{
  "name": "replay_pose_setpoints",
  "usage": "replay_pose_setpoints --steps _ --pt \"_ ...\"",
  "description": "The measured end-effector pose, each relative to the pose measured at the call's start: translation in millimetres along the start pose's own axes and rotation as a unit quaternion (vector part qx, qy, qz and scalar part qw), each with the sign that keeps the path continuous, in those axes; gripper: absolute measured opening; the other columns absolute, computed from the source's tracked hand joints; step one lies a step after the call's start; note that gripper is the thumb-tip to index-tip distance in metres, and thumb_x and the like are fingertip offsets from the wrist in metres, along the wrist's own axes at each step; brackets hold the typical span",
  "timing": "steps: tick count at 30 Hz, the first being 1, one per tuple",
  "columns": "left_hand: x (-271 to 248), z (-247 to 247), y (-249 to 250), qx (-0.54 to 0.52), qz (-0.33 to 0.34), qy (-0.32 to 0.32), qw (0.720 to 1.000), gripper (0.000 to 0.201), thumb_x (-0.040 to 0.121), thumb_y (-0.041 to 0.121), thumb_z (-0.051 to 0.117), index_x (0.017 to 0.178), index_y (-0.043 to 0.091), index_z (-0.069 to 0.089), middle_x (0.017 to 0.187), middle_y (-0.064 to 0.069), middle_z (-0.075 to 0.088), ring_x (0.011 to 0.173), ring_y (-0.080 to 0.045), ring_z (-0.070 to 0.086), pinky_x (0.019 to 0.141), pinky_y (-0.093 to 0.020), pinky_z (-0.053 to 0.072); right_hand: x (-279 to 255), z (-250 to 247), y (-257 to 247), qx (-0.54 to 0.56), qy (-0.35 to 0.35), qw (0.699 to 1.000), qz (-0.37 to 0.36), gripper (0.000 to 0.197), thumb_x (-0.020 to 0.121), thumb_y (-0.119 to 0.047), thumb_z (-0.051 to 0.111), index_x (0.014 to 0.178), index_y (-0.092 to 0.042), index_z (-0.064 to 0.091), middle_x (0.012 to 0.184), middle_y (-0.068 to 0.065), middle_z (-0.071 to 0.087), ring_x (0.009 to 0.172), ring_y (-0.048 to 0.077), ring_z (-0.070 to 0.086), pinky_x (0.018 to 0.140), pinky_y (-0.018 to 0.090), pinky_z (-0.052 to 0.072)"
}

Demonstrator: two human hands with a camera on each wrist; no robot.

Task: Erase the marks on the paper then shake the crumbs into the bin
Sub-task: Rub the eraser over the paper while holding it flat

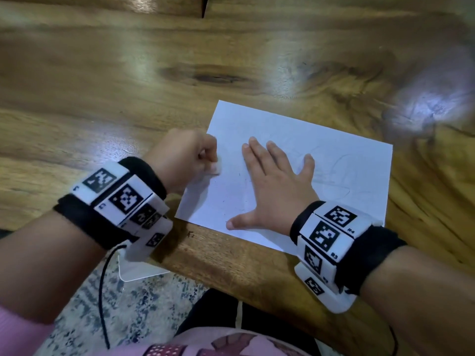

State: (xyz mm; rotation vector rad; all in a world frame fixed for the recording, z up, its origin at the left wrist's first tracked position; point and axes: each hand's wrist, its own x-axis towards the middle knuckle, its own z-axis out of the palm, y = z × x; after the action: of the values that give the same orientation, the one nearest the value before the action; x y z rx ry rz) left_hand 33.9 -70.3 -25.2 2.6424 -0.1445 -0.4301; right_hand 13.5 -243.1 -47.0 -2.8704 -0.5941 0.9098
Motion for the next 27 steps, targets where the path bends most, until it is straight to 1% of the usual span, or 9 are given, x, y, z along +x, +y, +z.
replay_pose_setpoints --steps 4,6,10,13,18,20,23,25,27 --pt "-21.7 2.7 -8.3 -0.004 0.014 -0.071 0.997 0.015 0.071 0.014 0.071 0.062 0.019 0.060 0.055 0.010 0.052 0.053 -0.003 0.048 0.051 -0.015 0.033 0.5 0.7 0.4 -0.003 -0.001 1.000 -0.001 0.132 0.060 -0.084 0.054 0.145 -0.024 -0.026 0.152 -0.013 -0.031 0.141 0.014 -0.025 0.105 0.069 -0.006" --pt "-32.8 5.7 -7.3 -0.004 0.019 -0.113 0.993 0.012 0.071 0.014 0.071 0.063 0.018 0.062 0.056 0.014 0.052 0.056 0.001 0.050 0.052 -0.011 0.033 0.1 0.7 1.0 -0.001 0.002 1.000 -0.001 0.132 0.060 -0.085 0.054 0.145 -0.024 -0.026 0.152 -0.013 -0.032 0.141 0.014 -0.025 0.105 0.069 -0.006" --pt "-12.9 10.4 9.5 -0.023 0.038 -0.079 0.996 0.006 0.073 0.017 0.069 0.074 0.014 0.064 0.066 0.008 0.056 0.061 -0.005 0.048 0.053 -0.009 0.032 0.5 0.6 0.2 0.000 0.002 1.000 0.001 0.131 0.060 -0.084 0.054 0.145 -0.024 -0.026 0.152 -0.014 -0.031 0.141 0.013 -0.025 0.105 0.069 -0.005" --pt "-2.0 16.8 18.8 0.004 0.053 -0.049 0.997 0.005 0.075 0.016 0.067 0.079 0.012 0.065 0.076 -0.001 0.058 0.070 -0.016 0.051 0.059 -0.024 0.032 1.3 0.8 0.4 -0.002 0.003 1.000 0.002 0.131 0.060 -0.085 0.053 0.145 -0.025 -0.026 0.152 -0.014 -0.031 0.141 0.013 -0.025 0.105 0.069 -0.005" --pt "-30.4 19.0 13.7 0.002 0.058 -0.147 0.987 0.014 0.076 0.014 0.065 0.066 0.020 0.058 0.072 0.001 0.055 0.062 -0.011 0.047 0.055 -0.015 0.031 0.9 1.6 0.7 0.000 0.006 1.000 0.003 0.132 0.060 -0.085 0.054 0.145 -0.024 -0.026 0.152 -0.014 -0.031 0.141 0.014 -0.024 0.105 0.069 -0.006" --pt "-20.7 16.5 16.3 -0.003 0.054 -0.119 0.991 0.007 0.076 0.013 0.065 0.072 0.018 0.063 0.072 0.004 0.051 0.066 -0.012 0.048 0.059 -0.023 0.032 0.7 1.3 0.0 0.000 0.006 1.000 0.001 0.131 0.060 -0.085 0.053 0.145 -0.024 -0.026 0.152 -0.014 -0.031 0.141 0.014 -0.024 0.105 0.069 -0.006" --pt "-2.9 17.2 20.4 0.007 0.054 -0.040 0.998 0.005 0.076 0.012 0.065 0.081 0.011 0.066 0.078 0.001 0.052 0.074 -0.014 0.047 0.063 -0.024 0.029 0.5 1.1 0.4 0.003 0.006 1.000 0.001 0.130 0.060 -0.084 0.054 0.145 -0.025 -0.026 0.152 -0.014 -0.031 0.141 0.014 -0.025 0.105 0.069 -0.006" --pt "-9.4 17.4 18.7 0.010 0.068 -0.062 0.996 0.001 0.075 0.013 0.065 0.075 0.014 0.065 0.075 -0.001 0.057 0.071 -0.016 0.050 0.059 -0.026 0.034 0.4 0.6 0.9 0.004 0.005 1.000 -0.002 0.131 0.060 -0.084 0.054 0.145 -0.025 -0.026 0.152 -0.014 -0.031 0.141 0.013 -0.025 0.105 0.069 -0.006" --pt "-25.1 17.8 16.5 0.009 0.073 -0.129 0.989 0.011 0.074 0.016 0.066 0.066 0.020 0.061 0.075 -0.004 0.062 0.069 -0.017 0.054 0.064 -0.027 0.040 0.0 0.8 1.2 0.005 0.004 1.000 -0.004 0.133 0.059 -0.084 0.055 0.145 -0.024 -0.026 0.152 -0.013 -0.031 0.141 0.014 -0.025 0.105 0.069 -0.006"
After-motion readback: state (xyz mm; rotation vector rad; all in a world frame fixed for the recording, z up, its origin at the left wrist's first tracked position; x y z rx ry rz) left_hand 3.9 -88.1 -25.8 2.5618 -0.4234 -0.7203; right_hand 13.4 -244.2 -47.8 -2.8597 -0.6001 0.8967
